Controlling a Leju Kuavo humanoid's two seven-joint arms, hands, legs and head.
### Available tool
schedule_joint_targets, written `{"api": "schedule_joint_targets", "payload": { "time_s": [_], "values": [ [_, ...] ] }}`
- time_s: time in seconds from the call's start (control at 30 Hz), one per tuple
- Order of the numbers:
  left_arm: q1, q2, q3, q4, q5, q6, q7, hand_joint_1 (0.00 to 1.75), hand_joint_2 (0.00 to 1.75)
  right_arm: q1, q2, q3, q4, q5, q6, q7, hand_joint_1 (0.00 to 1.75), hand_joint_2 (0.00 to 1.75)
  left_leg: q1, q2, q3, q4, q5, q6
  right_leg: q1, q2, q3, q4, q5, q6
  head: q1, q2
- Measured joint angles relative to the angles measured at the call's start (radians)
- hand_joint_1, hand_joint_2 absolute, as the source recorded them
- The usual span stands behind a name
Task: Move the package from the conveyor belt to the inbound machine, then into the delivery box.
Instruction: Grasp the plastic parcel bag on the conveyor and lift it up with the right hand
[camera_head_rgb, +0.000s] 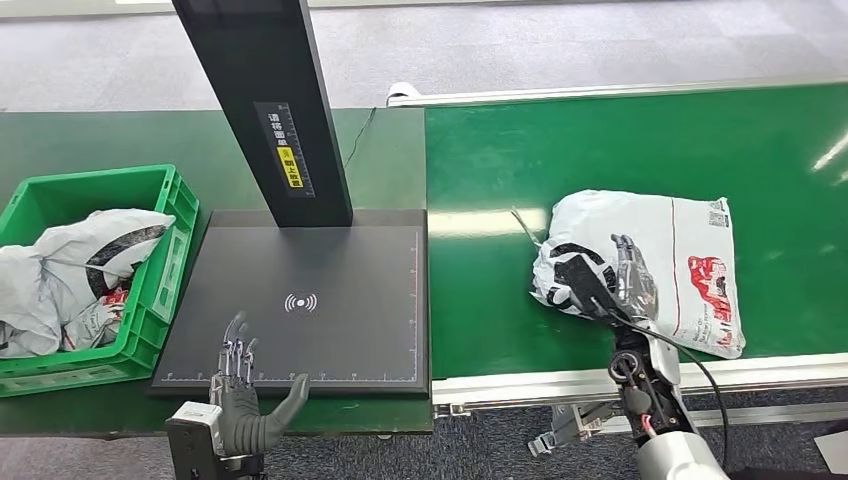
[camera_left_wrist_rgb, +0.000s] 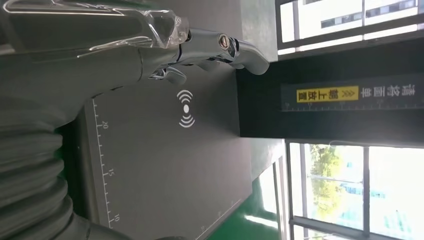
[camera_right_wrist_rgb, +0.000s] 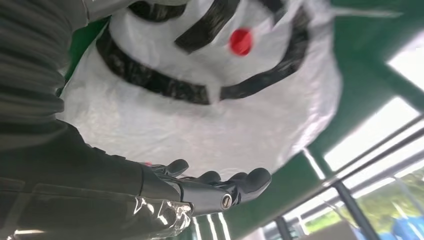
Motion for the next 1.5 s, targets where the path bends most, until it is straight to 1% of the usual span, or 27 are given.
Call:
{"api": "schedule_joint_targets", "payload": {
  "time_s": [0.07,0.17,0.23,0.33,0.43,0.53,0.63,0.77,1.27,1.43,1.47,1.5],
  "values": [
    [-0.001,0.002,0.0,0.0,0.007,-0.003,-0.003,0.0,1.75,-0.023,-0.037,-0.03,0.039,-0.003,0.015,0.023,0.0,1.75,0.0,0.0,0.0,0.0,0.0,0.0,0.0,-0.001,0.0,0.0,0.0,0.0,0.0,0.0],
    [-0.007,0.005,0.001,0.002,0.011,-0.011,-0.005,0.0,1.75,-0.044,-0.087,-0.084,0.082,-0.013,0.033,0.034,0.0,1.75,0.0,0.0,-0.001,0.0,0.0,0.001,-0.001,-0.001,0.001,0.0,0.0,0.0,0.0,0.0],
    [-0.012,0.006,0.002,0.004,0.011,-0.012,-0.005,0.0,1.75,-0.048,-0.109,-0.111,0.1,-0.013,0.038,0.033,0.0,1.75,-0.001,0.0,-0.001,0.0,-0.001,0.001,-0.001,0.0,0.0,0.0,0.0,0.0,0.0,0.0],
    [-0.016,0.006,0.002,0.006,0.012,-0.013,-0.006,0.0,1.75,-0.048,-0.125,-0.134,0.119,-0.013,0.037,0.034,0.0,1.75,-0.001,0.0,-0.001,0.0,-0.001,0.002,-0.001,0.0,0.0,0.0,0.0,0.0,0.0,0.0],
    [-0.019,0.006,0.002,0.008,0.012,-0.016,-0.006,0.0,1.75,-0.049,-0.132,-0.154,0.133,-0.023,0.063,0.037,0.0,1.75,-0.001,0.0,-0.001,0.0,-0.001,0.002,-0.001,0.0,0.0,0.0,0.0,0.0,0.0,0.0],
    [-0.024,0.008,0.004,0.011,0.011,-0.022,-0.006,0.0,1.75,-0.049,-0.141,-0.178,0.147,-0.027,0.148,0.032,0.0,1.75,0.0,0.0,-0.001,0.0,-0.001,0.002,-0.001,0.0,0.0,0.0,0.0,0.0,0.0,0.0],
    [-0.027,0.01,0.009,0.017,0.009,-0.028,-0.007,0.0,1.75,-0.048,-0.145,-0.185,0.162,0.001,0.227,0.029,0.0,1.75,-0.001,0.001,-0.001,0.0,-0.001,0.002,-0.001,0.0,0.0,0.0,0.0,0.0,0.0,0.0],
    [-0.029,0.012,0.015,0.031,0.006,-0.031,-0.01,0.0,1.75,-0.049,-0.142,-0.184,0.179,0.04,0.286,0.047,0.0,1.75,-0.001,0.0,-0.001,0.0,-0.001,0.002,-0.001,0.0,0.0,0.0,0.0,0.0,0.0,0.0],
    [-0.035,0.016,0.027,0.05,0.006,-0.031,-0.014,0.0,1.75,-0.053,-0.135,-0.183,0.202,0.053,0.309,0.056,0.0,1.75,-0.001,0.0,-0.001,0.0,-0.001,0.002,-0.001,0.0,0.001,0.0,0.0,0.0,0.0,0.0],
    [-0.042,0.016,0.028,0.057,0.003,-0.031,-0.014,0.0,1.75,-0.052,-0.13,-0.181,0.204,0.083,0.341,0.058,0.0,1.75,-0.001,0.0,0.0,0.0,-0.001,0.002,-0.001,0.0,0.001,0.0,0.0,0.0,0.0,0.0],
    [-0.044,0.016,0.028,0.059,0.002,-0.031,-0.014,0.0,1.75,-0.052,-0.128,-0.18,0.204,0.091,0.346,0.057,0.17,1.75,-0.001,0.0,0.0,0.0,-0.001,0.002,-0.001,0.0,0.001,0.0,0.0,0.0,0.0,0.0],
    [-0.046,0.016,0.028,0.06,0.0,-0.031,-0.014,0.0,1.75,-0.051,-0.126,-0.177,0.204,0.102,0.352,0.053,0.61,1.75,-0.001,0.0,0.0,0.0,-0.001,0.002,-0.001,0.0,0.001,0.0,0.0,0.0,0.0,0.0]
  ]
}}
